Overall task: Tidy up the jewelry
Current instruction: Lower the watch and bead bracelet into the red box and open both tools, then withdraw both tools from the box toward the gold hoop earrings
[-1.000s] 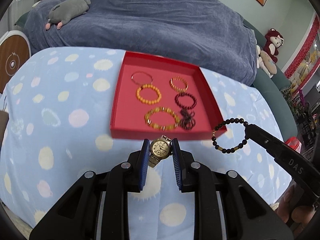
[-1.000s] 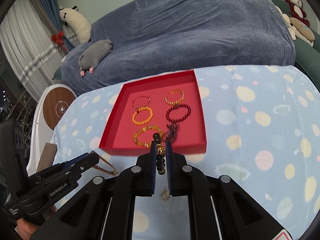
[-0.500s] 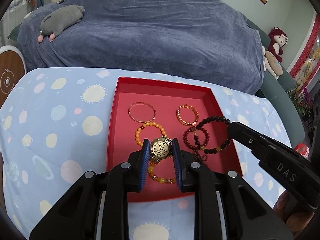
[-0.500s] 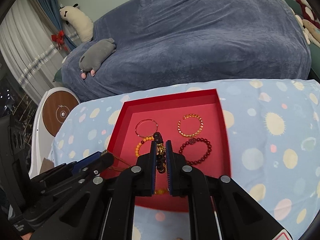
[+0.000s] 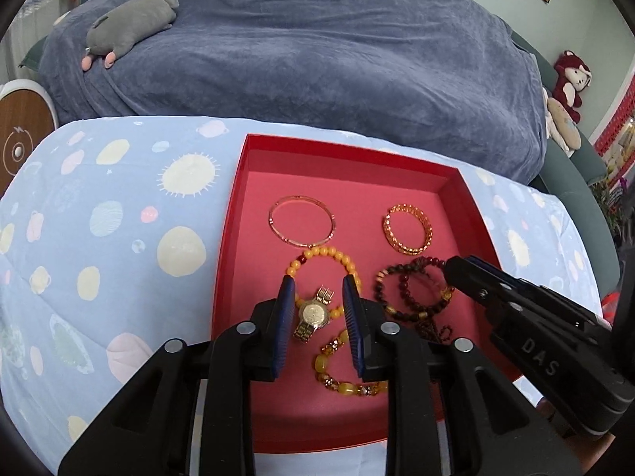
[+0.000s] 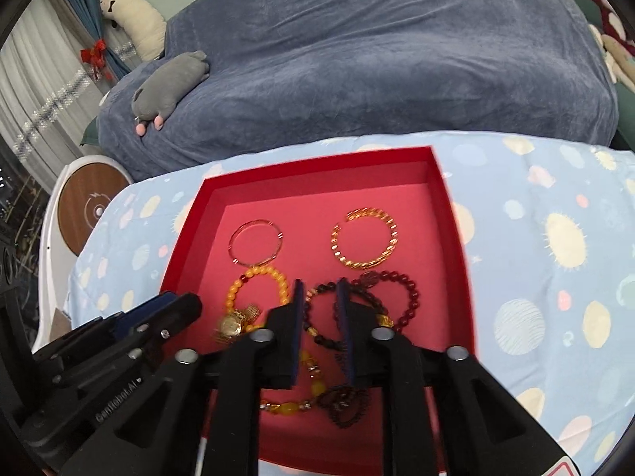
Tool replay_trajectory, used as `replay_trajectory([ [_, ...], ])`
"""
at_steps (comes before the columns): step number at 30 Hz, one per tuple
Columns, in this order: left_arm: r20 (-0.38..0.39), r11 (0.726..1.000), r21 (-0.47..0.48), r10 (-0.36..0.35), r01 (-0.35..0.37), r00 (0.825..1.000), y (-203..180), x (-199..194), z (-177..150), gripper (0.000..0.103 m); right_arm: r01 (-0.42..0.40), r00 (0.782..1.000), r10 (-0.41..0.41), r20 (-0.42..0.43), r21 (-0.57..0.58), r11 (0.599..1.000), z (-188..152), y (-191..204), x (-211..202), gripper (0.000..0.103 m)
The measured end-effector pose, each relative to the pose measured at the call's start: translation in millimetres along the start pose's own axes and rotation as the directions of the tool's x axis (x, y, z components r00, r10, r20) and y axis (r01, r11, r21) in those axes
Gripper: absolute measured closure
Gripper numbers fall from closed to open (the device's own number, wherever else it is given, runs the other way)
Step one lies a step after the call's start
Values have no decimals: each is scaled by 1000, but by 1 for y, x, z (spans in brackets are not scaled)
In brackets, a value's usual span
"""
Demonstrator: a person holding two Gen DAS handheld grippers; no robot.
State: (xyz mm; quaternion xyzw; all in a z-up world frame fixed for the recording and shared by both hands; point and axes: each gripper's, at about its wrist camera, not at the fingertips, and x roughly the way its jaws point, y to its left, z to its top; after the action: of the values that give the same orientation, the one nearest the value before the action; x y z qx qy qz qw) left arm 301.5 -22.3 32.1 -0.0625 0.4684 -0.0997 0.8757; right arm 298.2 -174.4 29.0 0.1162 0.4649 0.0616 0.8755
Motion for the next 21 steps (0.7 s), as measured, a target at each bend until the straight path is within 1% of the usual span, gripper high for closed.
replay_trajectory([
  [1,3,1000,-4,0,0,1000,1,-1,1,72,-1,1000,1,12,7,1000,-1,-2,-5,76],
  [2,12,1000,-6,4,-4,1000,1,-4,1,68,-4,1000,4,18,14,1000,-2,-5,-9,75],
  [3,19,1000,-4,5,-5,1000,1,-7,2,67,-8,1000,7,23,18,1000,-3,-7,-12,75],
  [6,29,1000,-1,3,-3,1000,1,-16,0,66,-5,999,5,34,19,1000,-9,-11,-25,75],
  [10,41,1000,-7,2,-2,999,5,-34,-9,66,-2,999,1,43,11,1000,-26,-15,-46,75],
  [16,31,1000,-30,2,-1,1000,12,-60,-40,66,5,1000,-5,26,0,1000,-69,-21,-78,75],
  [21,-4,999,-37,4,-4,1000,13,-71,-73,66,12,1000,-12,-11,3,1000,-106,-20,-91,75],
])
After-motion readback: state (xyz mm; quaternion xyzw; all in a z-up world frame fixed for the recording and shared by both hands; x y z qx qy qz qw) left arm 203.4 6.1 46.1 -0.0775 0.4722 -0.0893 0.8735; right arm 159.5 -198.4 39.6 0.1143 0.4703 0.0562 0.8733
